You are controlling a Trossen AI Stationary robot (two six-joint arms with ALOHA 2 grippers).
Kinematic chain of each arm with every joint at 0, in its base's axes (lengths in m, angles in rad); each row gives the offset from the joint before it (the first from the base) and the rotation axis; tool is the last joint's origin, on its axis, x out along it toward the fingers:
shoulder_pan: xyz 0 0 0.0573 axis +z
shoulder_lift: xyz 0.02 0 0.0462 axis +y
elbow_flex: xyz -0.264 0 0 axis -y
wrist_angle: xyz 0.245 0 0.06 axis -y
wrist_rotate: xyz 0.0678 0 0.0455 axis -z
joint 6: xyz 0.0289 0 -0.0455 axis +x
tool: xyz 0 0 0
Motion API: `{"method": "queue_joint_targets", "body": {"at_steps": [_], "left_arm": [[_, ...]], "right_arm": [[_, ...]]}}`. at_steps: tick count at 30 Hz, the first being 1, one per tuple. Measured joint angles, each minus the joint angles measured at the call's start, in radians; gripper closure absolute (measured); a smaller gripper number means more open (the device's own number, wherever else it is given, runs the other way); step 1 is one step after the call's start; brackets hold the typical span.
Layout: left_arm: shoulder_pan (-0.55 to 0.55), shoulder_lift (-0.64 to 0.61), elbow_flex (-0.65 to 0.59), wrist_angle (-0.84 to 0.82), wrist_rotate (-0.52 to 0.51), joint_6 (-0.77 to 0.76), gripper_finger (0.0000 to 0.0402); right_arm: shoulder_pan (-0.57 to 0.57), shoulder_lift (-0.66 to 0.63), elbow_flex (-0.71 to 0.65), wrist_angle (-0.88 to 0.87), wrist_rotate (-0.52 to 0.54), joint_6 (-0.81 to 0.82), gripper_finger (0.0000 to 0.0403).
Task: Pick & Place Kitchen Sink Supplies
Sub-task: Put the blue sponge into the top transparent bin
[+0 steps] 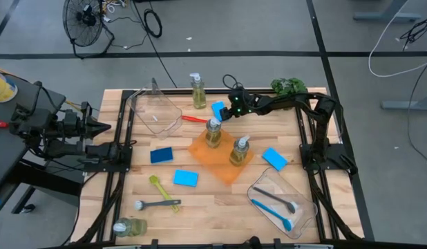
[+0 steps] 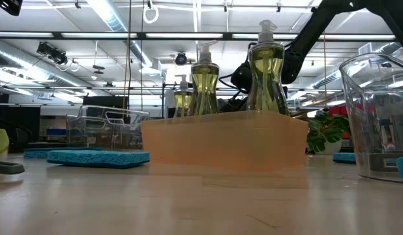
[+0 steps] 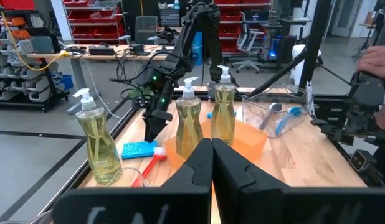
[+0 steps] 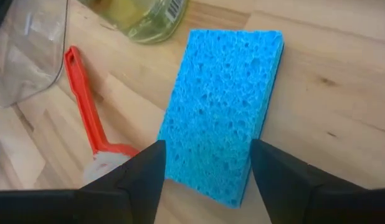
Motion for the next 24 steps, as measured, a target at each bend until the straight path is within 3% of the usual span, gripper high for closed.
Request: {"method": "queue_joint_targets", "body": {"at_steps": [7,17,24], "left_arm": [[0.000,0.000,0.000,0.000,0.000,0.000,0.0399],[0.000,0.000,0.000,0.000,0.000,0.000,0.0399],[0.000,0.000,0.000,0.000,0.000,0.000,0.0399]], "right_arm": [[-0.001,0.018,0.033,-0.048,-0.002,0.019,0.0241],[-0.003,0.018,0.033,-0.054,-0.002,0.023,0.0393],[-0.003,0.016,0.033,-0.092,0.011,0.020,0.0400]]}}
